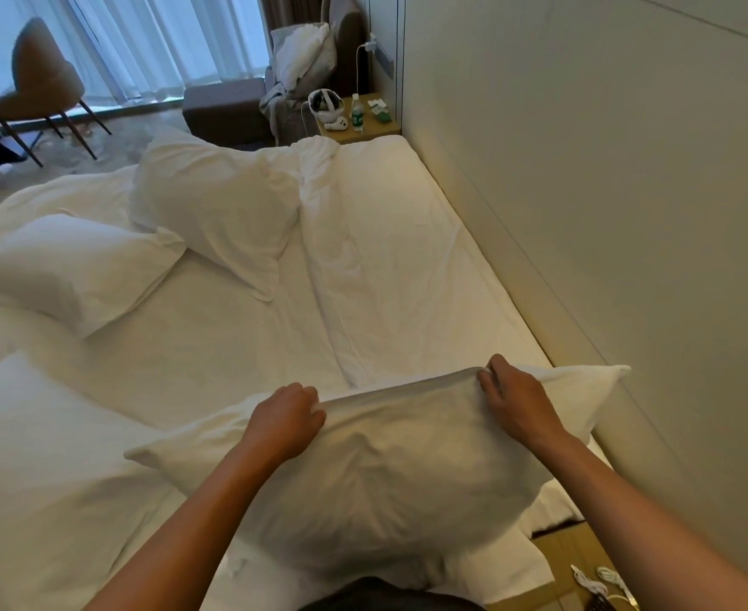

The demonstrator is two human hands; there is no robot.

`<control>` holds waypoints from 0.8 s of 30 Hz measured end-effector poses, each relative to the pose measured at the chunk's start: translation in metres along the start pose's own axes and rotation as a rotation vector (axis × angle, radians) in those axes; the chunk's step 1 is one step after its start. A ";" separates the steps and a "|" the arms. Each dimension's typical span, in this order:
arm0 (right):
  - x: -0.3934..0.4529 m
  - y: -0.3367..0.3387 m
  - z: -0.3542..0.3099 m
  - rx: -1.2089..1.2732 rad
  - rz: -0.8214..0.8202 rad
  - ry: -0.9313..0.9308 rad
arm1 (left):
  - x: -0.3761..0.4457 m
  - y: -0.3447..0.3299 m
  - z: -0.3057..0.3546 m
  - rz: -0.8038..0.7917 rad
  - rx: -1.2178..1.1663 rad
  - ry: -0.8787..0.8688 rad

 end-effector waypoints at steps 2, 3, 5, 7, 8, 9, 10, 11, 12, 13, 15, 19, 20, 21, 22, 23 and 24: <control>0.000 0.000 0.002 -0.028 -0.009 0.029 | 0.000 -0.003 -0.004 -0.034 0.033 -0.017; 0.000 0.000 0.004 -0.054 -0.004 0.037 | -0.001 -0.004 -0.005 -0.055 0.046 -0.030; -0.001 0.000 0.006 -0.091 0.000 0.044 | -0.003 -0.006 -0.007 -0.080 0.046 -0.049; -0.001 -0.002 0.008 -0.091 -0.018 0.053 | -0.004 -0.006 -0.010 -0.082 0.028 -0.056; -0.002 -0.004 0.008 -0.090 -0.030 0.060 | -0.005 -0.006 -0.011 -0.081 0.013 -0.055; -0.003 -0.006 0.008 -0.092 -0.039 0.069 | -0.005 -0.007 -0.011 -0.080 -0.002 -0.052; -0.003 -0.008 0.007 -0.096 -0.041 0.076 | -0.006 -0.007 -0.012 -0.081 -0.017 -0.048; -0.003 -0.010 0.007 -0.105 -0.035 0.082 | -0.006 -0.008 -0.013 -0.085 -0.027 -0.044; -0.004 -0.013 0.006 -0.118 -0.025 0.086 | -0.006 -0.009 -0.013 -0.090 -0.032 -0.041; -0.005 -0.015 0.005 -0.133 -0.014 0.086 | -0.005 -0.010 -0.013 -0.094 -0.030 -0.039; -0.006 -0.019 0.004 -0.142 0.004 0.079 | -0.005 -0.012 -0.013 -0.101 -0.011 -0.032; -0.009 -0.024 0.003 -0.084 0.046 0.054 | -0.008 -0.013 -0.016 -0.041 -0.040 -0.021; -0.011 -0.023 0.002 -0.064 0.061 0.048 | -0.010 -0.012 -0.017 -0.014 -0.060 -0.018; -0.013 -0.022 0.001 -0.046 0.081 0.046 | -0.013 -0.010 -0.018 0.020 -0.081 -0.020; -0.016 -0.021 0.000 -0.026 0.101 0.046 | -0.015 -0.007 -0.018 0.065 -0.100 -0.026; -0.018 -0.019 -0.002 -0.006 0.123 0.047 | -0.017 -0.003 -0.018 0.118 -0.116 -0.032; -0.021 -0.016 -0.004 0.010 0.145 0.048 | -0.019 0.003 -0.019 0.171 -0.131 -0.034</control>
Point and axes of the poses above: each hand's wrist, its own x-axis towards the middle knuckle, its own y-axis out of the back of the hand, z = x × y, the point moved 5 cm from there along x, towards the middle knuckle, and after that the axes turned 11 degrees about -z, right-handed, at the moved point
